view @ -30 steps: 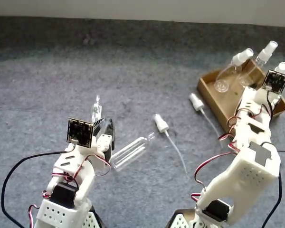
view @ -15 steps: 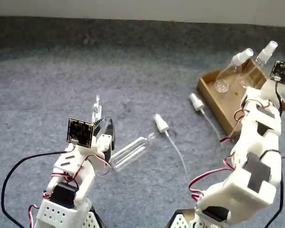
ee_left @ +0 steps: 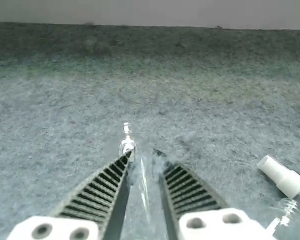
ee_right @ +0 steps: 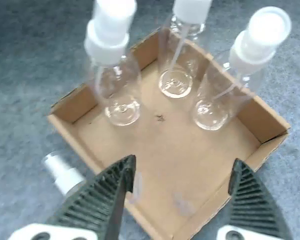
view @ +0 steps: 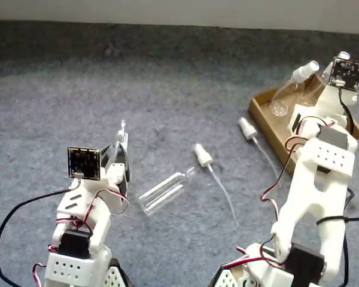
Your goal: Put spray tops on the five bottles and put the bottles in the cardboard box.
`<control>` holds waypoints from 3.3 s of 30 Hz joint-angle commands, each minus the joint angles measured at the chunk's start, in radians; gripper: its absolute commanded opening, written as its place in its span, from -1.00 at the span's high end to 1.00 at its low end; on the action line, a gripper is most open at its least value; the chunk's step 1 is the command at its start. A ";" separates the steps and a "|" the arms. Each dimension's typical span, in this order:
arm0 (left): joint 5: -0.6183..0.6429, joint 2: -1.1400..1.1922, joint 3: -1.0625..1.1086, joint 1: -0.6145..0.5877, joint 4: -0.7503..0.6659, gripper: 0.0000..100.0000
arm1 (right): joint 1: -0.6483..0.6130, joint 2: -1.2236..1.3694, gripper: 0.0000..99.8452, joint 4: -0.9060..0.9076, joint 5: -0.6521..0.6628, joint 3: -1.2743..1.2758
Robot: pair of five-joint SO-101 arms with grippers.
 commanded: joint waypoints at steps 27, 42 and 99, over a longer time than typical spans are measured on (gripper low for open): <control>-0.009 0.002 -0.208 -0.226 0.230 0.97 | -0.866 -0.297 0.48 0.397 -0.387 -0.005; -0.011 0.002 -0.208 -0.226 0.229 0.97 | -1.027 -0.271 0.47 0.335 -0.706 0.159; -0.012 0.002 -0.205 -0.219 0.229 0.97 | -0.796 0.340 0.87 0.255 -0.327 -0.062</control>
